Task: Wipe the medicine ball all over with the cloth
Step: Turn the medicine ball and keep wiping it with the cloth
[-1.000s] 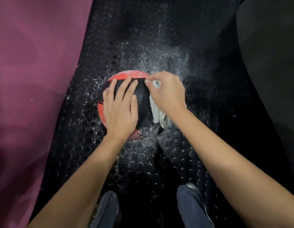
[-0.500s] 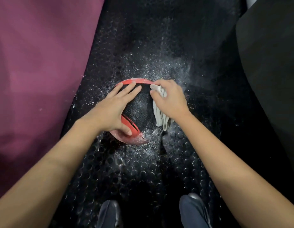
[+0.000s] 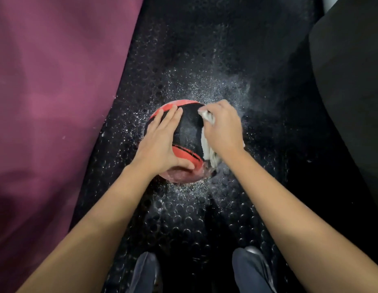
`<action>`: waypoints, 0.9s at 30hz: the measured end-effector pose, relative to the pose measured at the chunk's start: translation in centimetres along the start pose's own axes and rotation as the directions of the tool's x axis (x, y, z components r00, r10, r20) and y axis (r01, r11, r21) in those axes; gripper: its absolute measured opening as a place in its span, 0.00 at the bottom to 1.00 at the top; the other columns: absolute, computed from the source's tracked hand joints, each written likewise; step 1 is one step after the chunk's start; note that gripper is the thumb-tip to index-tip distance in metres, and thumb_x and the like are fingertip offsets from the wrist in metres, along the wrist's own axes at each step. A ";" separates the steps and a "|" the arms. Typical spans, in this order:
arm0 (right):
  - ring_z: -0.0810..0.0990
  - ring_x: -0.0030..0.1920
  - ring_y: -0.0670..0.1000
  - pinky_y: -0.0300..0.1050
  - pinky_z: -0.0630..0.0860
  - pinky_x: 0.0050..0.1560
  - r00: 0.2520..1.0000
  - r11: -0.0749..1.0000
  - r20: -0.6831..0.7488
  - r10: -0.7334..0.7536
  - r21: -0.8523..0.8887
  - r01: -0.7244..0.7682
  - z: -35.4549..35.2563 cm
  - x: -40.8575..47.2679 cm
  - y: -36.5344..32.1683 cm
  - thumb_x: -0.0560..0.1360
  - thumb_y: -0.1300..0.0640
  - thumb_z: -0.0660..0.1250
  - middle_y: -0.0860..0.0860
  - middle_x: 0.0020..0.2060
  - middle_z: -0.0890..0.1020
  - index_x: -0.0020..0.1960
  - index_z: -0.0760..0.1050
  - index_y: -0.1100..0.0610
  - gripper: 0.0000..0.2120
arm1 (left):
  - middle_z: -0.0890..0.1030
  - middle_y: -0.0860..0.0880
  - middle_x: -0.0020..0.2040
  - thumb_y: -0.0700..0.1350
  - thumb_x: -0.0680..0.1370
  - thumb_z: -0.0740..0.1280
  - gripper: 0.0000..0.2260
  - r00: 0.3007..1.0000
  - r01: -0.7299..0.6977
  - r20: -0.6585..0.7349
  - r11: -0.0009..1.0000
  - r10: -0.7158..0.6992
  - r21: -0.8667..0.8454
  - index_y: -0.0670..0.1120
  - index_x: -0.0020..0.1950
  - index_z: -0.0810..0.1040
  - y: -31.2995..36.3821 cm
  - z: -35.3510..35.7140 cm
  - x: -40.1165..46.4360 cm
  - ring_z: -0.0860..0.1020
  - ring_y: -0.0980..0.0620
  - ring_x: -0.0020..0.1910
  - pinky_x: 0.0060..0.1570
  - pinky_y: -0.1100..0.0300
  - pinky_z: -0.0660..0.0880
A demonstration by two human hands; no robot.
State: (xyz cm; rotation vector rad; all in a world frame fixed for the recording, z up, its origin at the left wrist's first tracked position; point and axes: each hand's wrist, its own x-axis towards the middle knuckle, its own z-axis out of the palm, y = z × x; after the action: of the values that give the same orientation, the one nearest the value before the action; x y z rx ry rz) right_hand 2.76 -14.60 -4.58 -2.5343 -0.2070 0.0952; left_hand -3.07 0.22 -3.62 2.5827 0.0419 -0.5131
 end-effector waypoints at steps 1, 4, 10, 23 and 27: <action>0.72 0.53 0.53 0.43 0.65 0.46 0.999 0.998 0.004 -0.051 -0.038 0.051 0.1 -0.7 -0.3 0.75 0.65 0.62 0.52 0.51 0.75 0.55 0.79 0.53 0.14 | 0.43 0.60 0.79 0.61 0.57 0.80 0.63 1.000 0.017 -0.013 1.000 -0.017 -0.016 0.53 0.80 0.43 0.0 0.1 0.2 0.40 0.55 0.78 0.75 0.49 0.51; 0.73 0.48 0.54 0.43 0.67 0.35 0.966 0.959 0.053 -0.255 -0.111 0.259 0.1 -4.5 -0.6 0.70 0.67 0.67 0.53 0.48 0.76 0.52 0.79 0.53 0.14 | 0.43 0.60 0.79 0.61 0.58 0.80 0.62 0.999 0.028 -0.041 0.997 -0.031 -0.068 0.52 0.80 0.44 -0.2 0.2 0.2 0.40 0.55 0.78 0.75 0.48 0.52; 0.70 0.54 0.51 0.44 0.65 0.38 0.989 0.982 0.040 -0.139 -0.124 0.143 0.0 -0.3 -0.7 0.76 0.62 0.63 0.48 0.53 0.74 0.56 0.78 0.47 0.14 | 0.38 0.59 0.79 0.60 0.56 0.81 0.66 0.999 0.013 0.039 0.999 -0.014 0.044 0.51 0.79 0.38 -0.1 -0.3 0.2 0.38 0.54 0.78 0.75 0.47 0.50; 0.74 0.45 0.55 0.32 0.51 0.28 0.959 0.944 -0.037 -0.281 -0.194 0.269 -0.2 -2.6 -1.0 0.71 0.64 0.63 0.52 0.46 0.77 0.48 0.81 0.50 0.13 | 0.43 0.61 0.79 0.63 0.55 0.80 0.65 0.999 0.014 -0.046 0.998 -0.011 0.065 0.53 0.80 0.43 0.0 0.2 -0.3 0.42 0.56 0.78 0.71 0.47 0.61; 0.73 0.42 0.54 0.35 0.54 0.26 0.929 0.905 0.017 -0.371 -0.216 0.366 0.2 -5.5 -0.9 0.70 0.58 0.56 0.52 0.45 0.78 0.48 0.80 0.51 0.15 | 0.44 0.61 0.79 0.62 0.56 0.80 0.63 0.998 0.026 -0.059 0.998 -0.022 0.064 0.53 0.80 0.44 0.0 0.2 -0.2 0.43 0.56 0.78 0.71 0.45 0.62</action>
State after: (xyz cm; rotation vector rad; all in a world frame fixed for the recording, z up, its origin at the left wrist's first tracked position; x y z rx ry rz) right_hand -2.82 -14.68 -4.08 -2.6578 -0.7179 -0.1144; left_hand -3.32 0.09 -3.71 2.6637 0.0776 -0.4544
